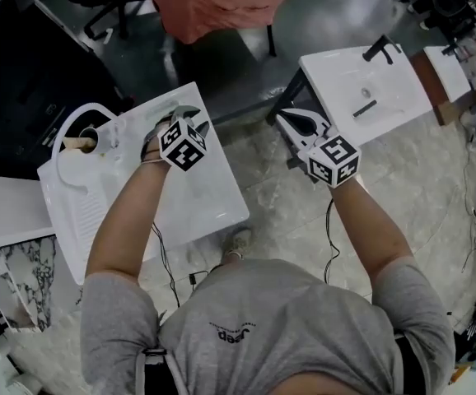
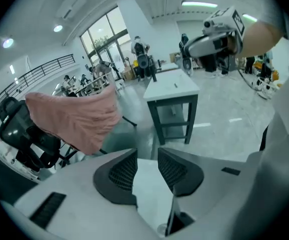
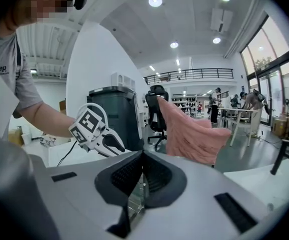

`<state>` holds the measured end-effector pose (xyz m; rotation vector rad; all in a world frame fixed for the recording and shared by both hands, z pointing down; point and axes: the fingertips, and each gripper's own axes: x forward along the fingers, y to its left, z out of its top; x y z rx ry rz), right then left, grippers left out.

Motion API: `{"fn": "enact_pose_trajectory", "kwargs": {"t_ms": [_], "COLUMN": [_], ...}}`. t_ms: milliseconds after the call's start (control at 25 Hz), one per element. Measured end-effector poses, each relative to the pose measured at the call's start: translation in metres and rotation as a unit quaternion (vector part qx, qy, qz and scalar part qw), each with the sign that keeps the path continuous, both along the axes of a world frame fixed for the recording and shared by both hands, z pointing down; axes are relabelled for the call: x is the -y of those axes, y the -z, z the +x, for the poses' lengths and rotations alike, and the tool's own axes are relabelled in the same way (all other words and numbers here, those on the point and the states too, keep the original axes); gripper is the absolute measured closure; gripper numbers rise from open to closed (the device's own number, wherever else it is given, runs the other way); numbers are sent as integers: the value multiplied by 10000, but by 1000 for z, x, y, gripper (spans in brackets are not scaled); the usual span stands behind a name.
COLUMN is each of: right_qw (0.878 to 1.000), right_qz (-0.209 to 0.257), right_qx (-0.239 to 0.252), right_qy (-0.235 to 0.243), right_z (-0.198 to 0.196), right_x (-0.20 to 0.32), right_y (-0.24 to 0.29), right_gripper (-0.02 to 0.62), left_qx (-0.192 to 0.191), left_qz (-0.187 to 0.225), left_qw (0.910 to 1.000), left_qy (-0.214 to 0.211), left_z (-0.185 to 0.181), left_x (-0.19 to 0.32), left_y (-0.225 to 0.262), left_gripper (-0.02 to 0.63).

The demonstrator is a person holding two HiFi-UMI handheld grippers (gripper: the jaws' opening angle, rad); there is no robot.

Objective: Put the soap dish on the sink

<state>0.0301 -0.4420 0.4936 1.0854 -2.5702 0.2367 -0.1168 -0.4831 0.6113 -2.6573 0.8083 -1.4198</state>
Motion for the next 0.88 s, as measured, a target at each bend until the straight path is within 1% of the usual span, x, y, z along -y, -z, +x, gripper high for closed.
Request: {"fn": "enact_pose_trajectory", "kwargs": {"t_ms": [120,200,360,480,560,640,760,880], "right_qw": [9992,9976,9928,9877,9829,9759,9643,9528], "right_qz": [118,176,253,321,386,462,519,500], "right_qx": [14,16,34,57,43,18,-31,-38], "right_qy": [-379,-666,-1170,-1529,-1799,-2133,-2595,-2993], "right_z": [32,57,103,136,156,178,212,243], "right_x": [-22,-41,-85,-125,-162,-204,-269,-335], "right_y": [20,32,51,64,71,78,88,95], "right_gripper": [537,537,537,537,537,537,537,537], "left_qx": [-613,-1036,-1750,-2207,-2435,-2625,-2890,-3200], "left_qz": [75,111,106,-96,-239,-385,-622,-943], "left_qw": [9975,9928,9791,9665,9559,9422,9194,8941], "left_qy": [-338,-588,-1030,-1304,-1623,-2045,-2595,-2989], "left_z": [45,76,131,174,207,242,290,330], "left_x": [-20,-37,-75,-108,-140,-178,-240,-302], "left_y": [34,58,104,128,138,148,165,184], "left_gripper": [496,501,538,552,558,565,572,584]}}
